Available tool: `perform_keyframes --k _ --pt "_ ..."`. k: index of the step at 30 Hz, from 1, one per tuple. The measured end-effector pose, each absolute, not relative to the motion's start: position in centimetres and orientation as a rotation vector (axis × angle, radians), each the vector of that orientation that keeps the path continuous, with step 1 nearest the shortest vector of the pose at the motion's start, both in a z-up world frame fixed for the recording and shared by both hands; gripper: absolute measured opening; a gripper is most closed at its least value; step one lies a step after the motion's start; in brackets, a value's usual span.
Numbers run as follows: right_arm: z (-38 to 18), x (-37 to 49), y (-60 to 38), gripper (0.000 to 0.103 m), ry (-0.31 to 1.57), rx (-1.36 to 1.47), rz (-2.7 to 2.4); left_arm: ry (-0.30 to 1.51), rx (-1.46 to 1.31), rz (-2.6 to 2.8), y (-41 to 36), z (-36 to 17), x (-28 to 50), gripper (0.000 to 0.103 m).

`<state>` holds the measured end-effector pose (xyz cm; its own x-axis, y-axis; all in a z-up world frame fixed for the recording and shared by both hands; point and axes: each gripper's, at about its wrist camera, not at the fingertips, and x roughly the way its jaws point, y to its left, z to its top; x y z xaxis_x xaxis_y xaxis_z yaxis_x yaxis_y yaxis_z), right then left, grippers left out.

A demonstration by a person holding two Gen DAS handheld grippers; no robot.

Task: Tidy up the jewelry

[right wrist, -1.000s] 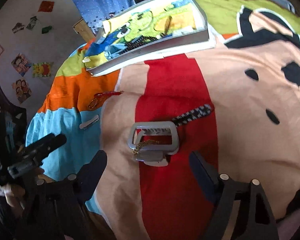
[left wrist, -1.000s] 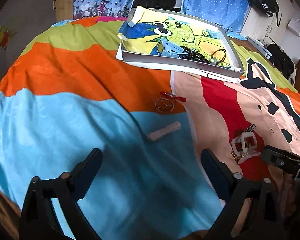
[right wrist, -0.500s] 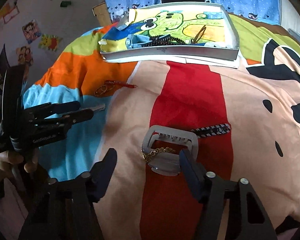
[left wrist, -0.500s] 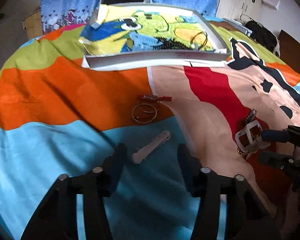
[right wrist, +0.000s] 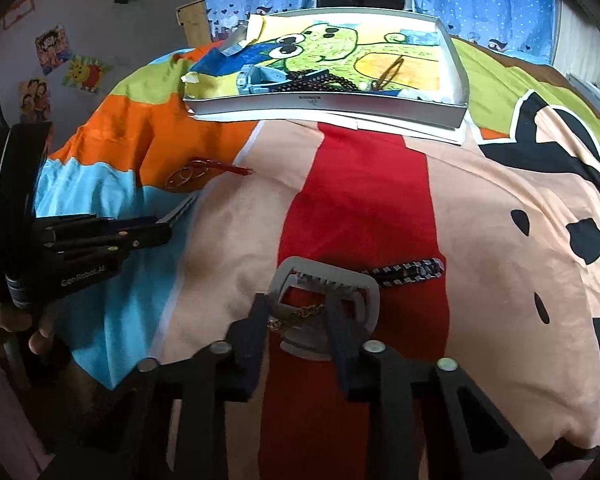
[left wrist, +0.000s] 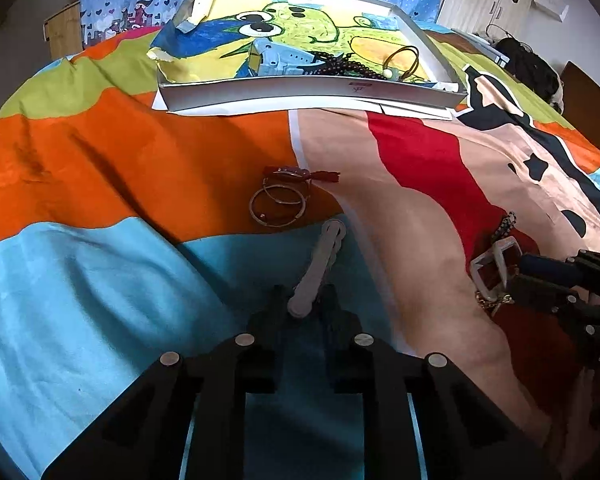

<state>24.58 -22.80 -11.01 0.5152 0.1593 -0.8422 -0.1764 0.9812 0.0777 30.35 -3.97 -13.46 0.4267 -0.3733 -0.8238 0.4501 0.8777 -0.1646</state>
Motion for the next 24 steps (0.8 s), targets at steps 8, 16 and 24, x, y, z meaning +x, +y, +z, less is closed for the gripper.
perform_keyframes --k 8,16,24 --pt "-10.8 24.5 -22.8 0.004 0.999 0.010 0.232 1.013 0.042 -0.541 -4.8 -12.5 29.4 0.013" --pt "-9.5 24.1 -23.6 0.004 0.943 0.065 0.245 1.021 -0.002 -0.570 -5.2 -11.7 28.7 0.013" --pt "-7.9 23.3 -24.2 0.004 0.858 0.096 0.254 0.998 -0.033 -0.560 -4.8 -11.0 28.4 0.013"
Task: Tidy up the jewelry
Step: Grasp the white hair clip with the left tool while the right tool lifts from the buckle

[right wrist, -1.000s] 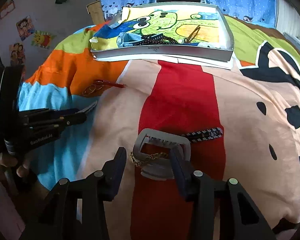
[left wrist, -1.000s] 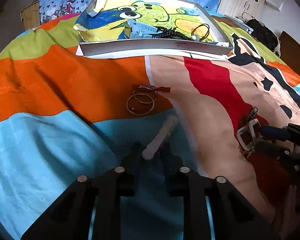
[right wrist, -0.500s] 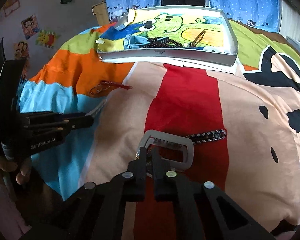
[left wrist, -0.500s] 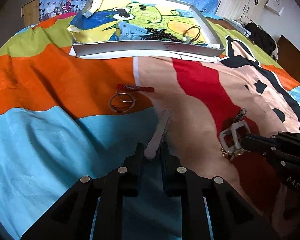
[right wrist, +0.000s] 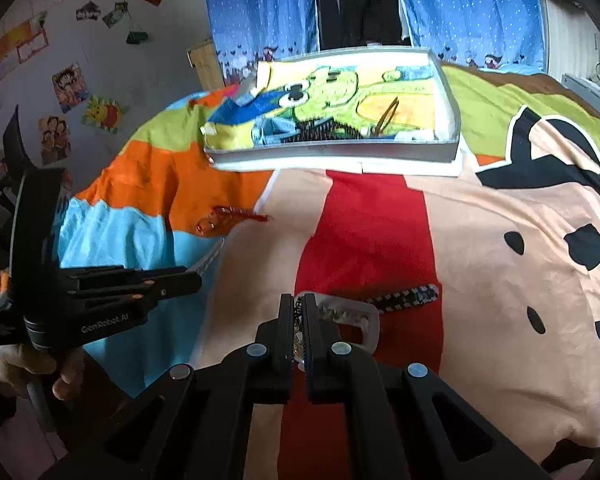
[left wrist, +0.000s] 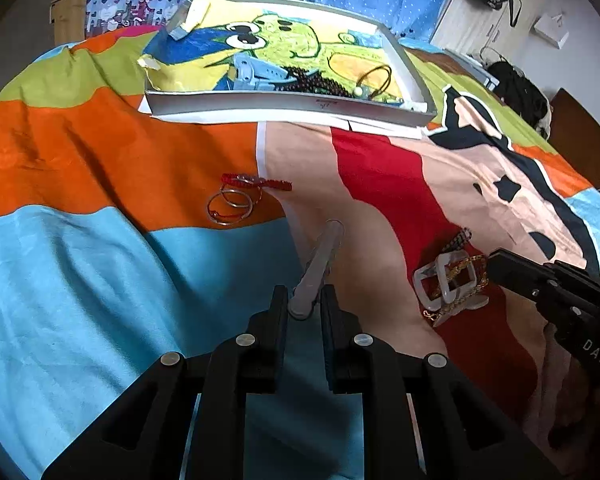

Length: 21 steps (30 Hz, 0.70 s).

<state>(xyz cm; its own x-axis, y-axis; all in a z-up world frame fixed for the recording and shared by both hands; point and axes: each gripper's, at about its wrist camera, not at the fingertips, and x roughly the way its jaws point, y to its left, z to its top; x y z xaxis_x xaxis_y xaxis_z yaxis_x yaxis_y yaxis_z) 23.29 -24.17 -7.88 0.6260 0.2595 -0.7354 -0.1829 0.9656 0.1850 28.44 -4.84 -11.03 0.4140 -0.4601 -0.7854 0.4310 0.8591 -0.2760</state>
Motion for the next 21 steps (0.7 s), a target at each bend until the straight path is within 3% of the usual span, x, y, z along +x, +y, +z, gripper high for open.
perform_keyframes --k 15,21 --pt "-4.7 22.5 -24.5 0.001 0.697 0.106 0.287 0.905 -0.091 -0.588 -4.9 -8.8 27.2 0.013" --pt "-5.4 23.0 -24.4 0.001 0.742 0.101 0.287 0.909 -0.088 -0.596 -5.1 -8.9 27.2 0.013"
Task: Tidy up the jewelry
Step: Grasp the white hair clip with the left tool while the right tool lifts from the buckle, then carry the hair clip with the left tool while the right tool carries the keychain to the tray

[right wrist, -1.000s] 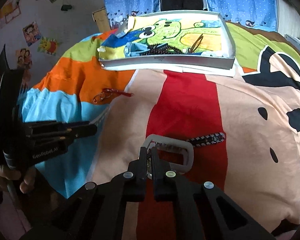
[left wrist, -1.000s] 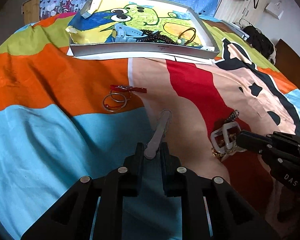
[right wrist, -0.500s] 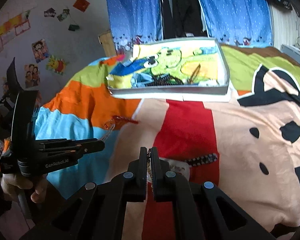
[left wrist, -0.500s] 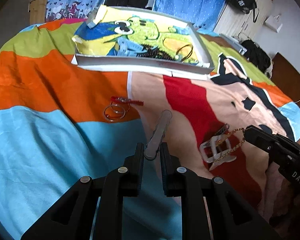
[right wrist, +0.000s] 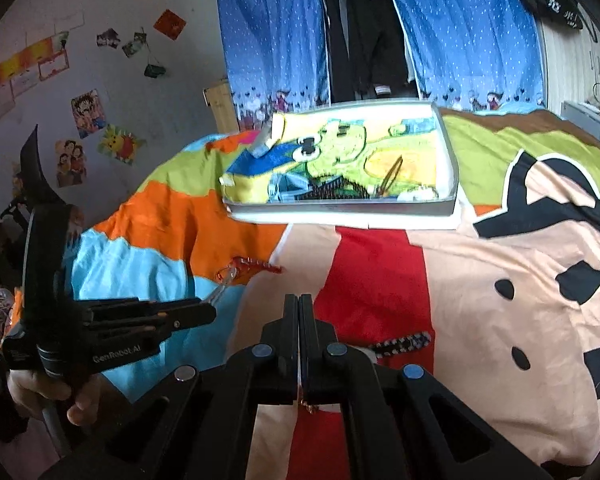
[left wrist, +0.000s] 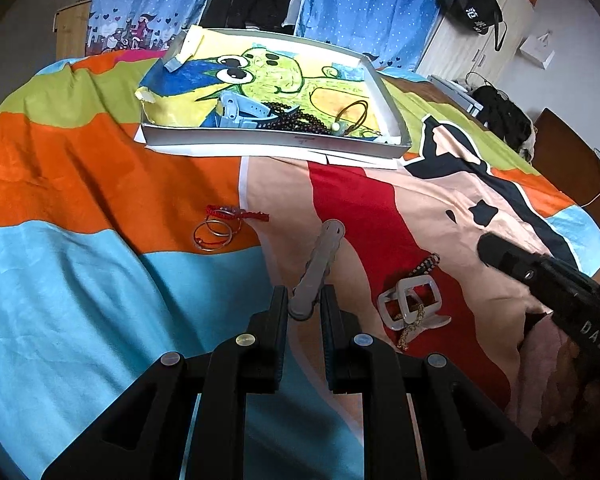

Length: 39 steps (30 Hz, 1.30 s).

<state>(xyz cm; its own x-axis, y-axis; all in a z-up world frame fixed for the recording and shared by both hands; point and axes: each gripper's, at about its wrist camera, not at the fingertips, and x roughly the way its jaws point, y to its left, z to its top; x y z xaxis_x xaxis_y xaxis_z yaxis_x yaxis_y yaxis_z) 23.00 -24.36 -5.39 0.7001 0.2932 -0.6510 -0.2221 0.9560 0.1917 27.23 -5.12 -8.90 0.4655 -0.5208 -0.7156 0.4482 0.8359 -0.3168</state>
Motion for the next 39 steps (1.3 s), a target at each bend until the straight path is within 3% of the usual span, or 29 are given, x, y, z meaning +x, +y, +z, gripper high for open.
perform_keyframes --k 3,4,5,9,11,15,19,21,22,26,39 --pt "-7.0 23.7 -24.4 0.002 0.835 0.091 0.246 0.921 -0.080 -0.595 -5.3 -9.2 27.2 0.013" --pt "-7.7 24.2 -24.7 0.005 0.881 0.111 0.238 0.930 -0.073 -0.593 -5.4 -9.4 27.3 0.013" --pt "-8.3 24.5 -24.9 0.015 0.921 0.131 0.232 0.942 -0.065 -0.591 -5.6 -9.6 27.3 0.013" --pt "-9.4 24.9 -25.5 0.022 0.988 0.165 0.221 0.997 -0.049 -0.593 -6.0 -10.9 27.5 0.013" --pt "-9.8 24.7 -25.1 0.033 1.004 0.131 0.215 1.015 -0.042 -0.592 -6.1 -11.3 27.5 0.013" --pt "-10.8 25.0 -23.8 0.034 1.046 0.047 0.214 1.026 -0.040 -0.581 -5.9 -12.0 27.7 0.013" --pt "-11.1 24.9 -23.3 0.033 1.035 -0.004 0.205 1.048 -0.070 -0.570 -5.4 -12.5 28.1 0.013" --pt "-11.2 24.7 -23.0 0.024 1.030 -0.027 0.218 1.054 -0.079 -0.568 -5.3 -12.5 28.1 0.013" --pt "-11.2 24.7 -22.7 0.014 1.027 -0.038 0.226 1.054 -0.080 -0.568 -5.3 -12.5 28.1 0.013" --pt "-11.4 24.9 -22.2 0.006 1.031 -0.059 0.247 1.051 -0.078 -0.570 -5.3 -12.4 28.1 0.013" --pt "-6.9 23.4 -23.4 0.005 0.822 0.030 0.273 0.991 -0.114 -0.556 -4.6 -10.7 28.0 0.013"
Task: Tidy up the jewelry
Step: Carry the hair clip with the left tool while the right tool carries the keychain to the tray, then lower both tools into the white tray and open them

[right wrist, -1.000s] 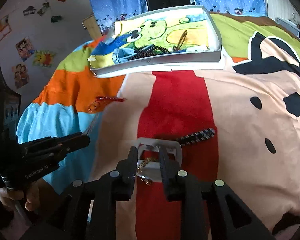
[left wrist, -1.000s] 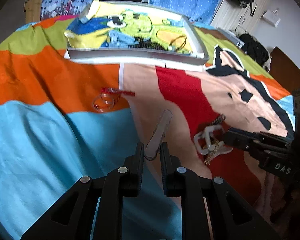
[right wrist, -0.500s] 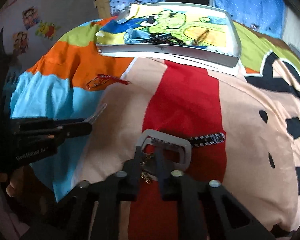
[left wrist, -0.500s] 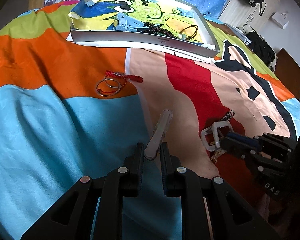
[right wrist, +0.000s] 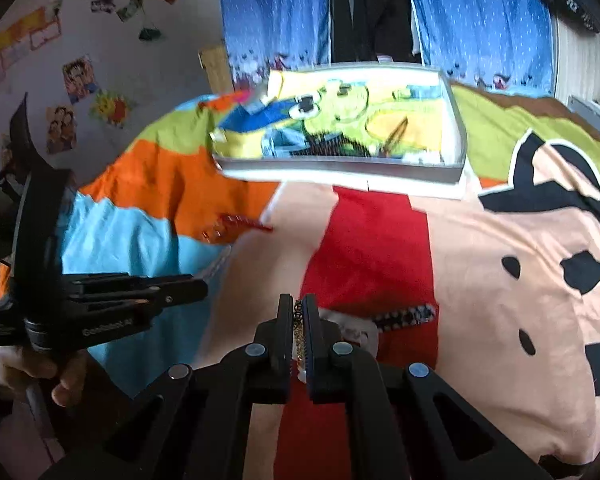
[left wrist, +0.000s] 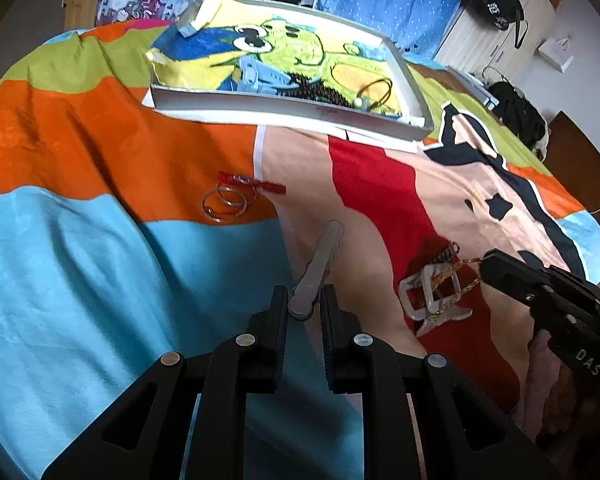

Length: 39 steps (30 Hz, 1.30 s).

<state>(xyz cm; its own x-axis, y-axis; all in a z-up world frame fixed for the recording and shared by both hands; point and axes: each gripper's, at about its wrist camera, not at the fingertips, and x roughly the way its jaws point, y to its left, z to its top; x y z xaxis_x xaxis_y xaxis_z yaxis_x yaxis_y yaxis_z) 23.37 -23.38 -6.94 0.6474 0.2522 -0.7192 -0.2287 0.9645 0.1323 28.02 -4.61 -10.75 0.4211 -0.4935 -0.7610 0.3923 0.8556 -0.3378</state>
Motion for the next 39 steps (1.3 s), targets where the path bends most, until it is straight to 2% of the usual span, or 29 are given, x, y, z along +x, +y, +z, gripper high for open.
perform_keyframes --k 14,26,33,39 --pt "-2.4 25.3 -23.8 0.005 0.673 0.030 0.297 0.859 -0.132 -0.554 -5.4 -6.5 30.2 0.013" --pt "0.6 37.2 -25.6 0.005 0.543 -0.027 0.260 0.728 -0.201 -0.469 -5.4 -2.9 42.0 0.013" --pt "-2.1 45.6 -26.6 0.005 0.587 -0.007 0.230 0.806 -0.191 -0.429 -6.4 -5.4 49.3 0.013" --pt "-6.1 48.4 -27.3 0.005 0.686 0.026 0.215 0.907 -0.185 -0.424 -7.0 -8.5 52.0 0.013"
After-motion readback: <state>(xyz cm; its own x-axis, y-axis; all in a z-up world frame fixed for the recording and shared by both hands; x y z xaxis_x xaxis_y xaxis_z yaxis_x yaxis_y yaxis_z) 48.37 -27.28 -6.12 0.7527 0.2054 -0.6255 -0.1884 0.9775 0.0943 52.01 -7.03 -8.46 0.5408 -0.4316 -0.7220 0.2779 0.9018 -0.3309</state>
